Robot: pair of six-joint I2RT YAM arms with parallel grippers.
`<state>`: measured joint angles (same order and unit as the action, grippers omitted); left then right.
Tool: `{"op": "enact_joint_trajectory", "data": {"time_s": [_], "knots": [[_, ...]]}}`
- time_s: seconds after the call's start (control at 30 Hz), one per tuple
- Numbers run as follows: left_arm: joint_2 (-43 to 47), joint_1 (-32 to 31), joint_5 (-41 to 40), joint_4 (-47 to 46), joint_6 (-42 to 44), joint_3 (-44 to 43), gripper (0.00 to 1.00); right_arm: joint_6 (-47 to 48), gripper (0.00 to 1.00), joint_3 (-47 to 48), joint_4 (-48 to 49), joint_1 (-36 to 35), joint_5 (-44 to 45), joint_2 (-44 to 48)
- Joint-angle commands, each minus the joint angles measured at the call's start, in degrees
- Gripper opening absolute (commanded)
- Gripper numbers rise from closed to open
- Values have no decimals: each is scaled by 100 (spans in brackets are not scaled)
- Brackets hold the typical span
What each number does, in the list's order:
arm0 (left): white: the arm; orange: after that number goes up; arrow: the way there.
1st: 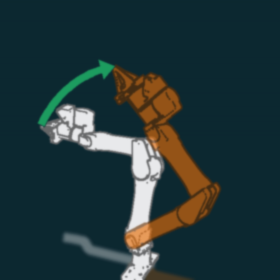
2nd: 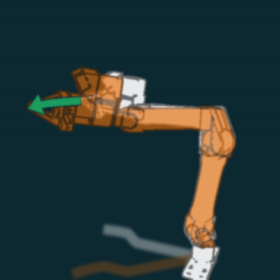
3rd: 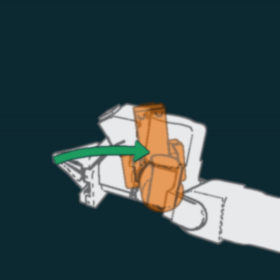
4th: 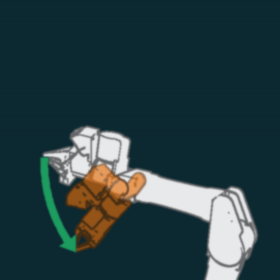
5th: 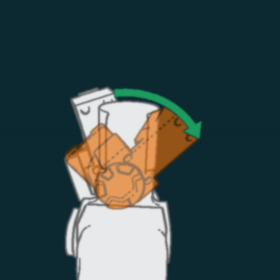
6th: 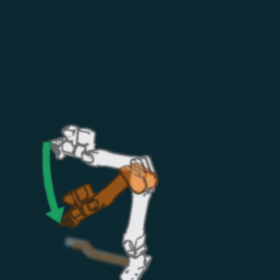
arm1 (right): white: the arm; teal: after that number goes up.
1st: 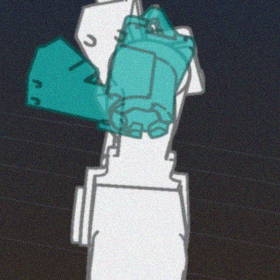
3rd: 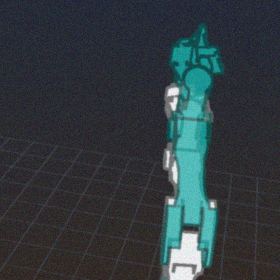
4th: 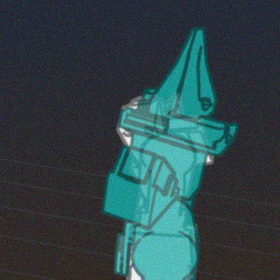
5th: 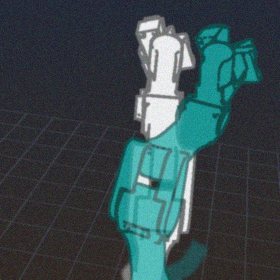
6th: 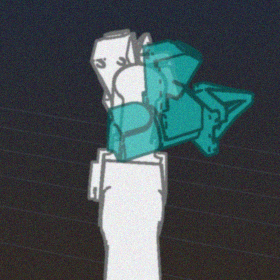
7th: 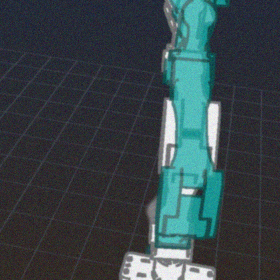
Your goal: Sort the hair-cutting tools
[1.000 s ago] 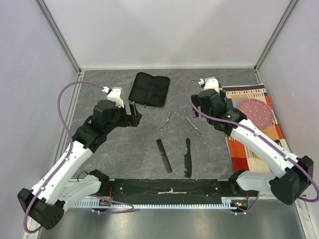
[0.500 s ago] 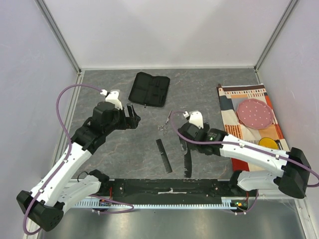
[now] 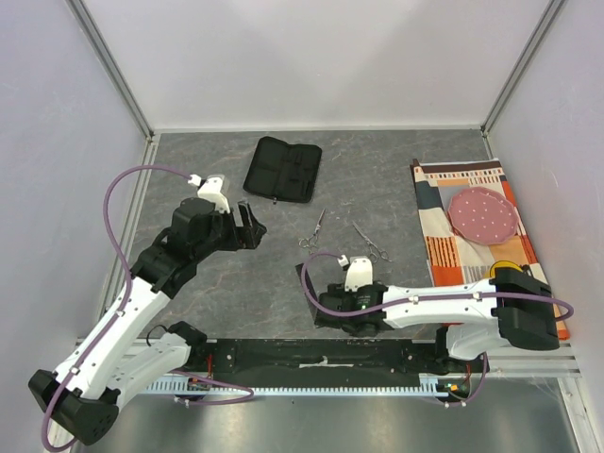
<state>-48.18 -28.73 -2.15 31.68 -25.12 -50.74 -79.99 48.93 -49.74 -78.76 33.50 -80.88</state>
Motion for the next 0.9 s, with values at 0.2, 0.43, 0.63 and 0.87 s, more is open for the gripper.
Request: {"op": "enact_joint_trajectory", "data": {"time_s": [0.2, 0.43, 0.63, 0.87], "knots": [[46, -19, 479, 31, -107, 170, 86, -1520, 78, -524, 113, -377, -98, -59], [-42, -19, 532, -4, -115, 170, 86, -1634, 76, -560, 254, -552, -247, -226], [-60, -19, 584, -48, -159, 214, 86, -1783, 70, -700, 350, -667, -361, -209], [-60, -19, 593, -66, -186, 293, 86, -1898, 60, -806, 359, -790, -440, -218]]}}
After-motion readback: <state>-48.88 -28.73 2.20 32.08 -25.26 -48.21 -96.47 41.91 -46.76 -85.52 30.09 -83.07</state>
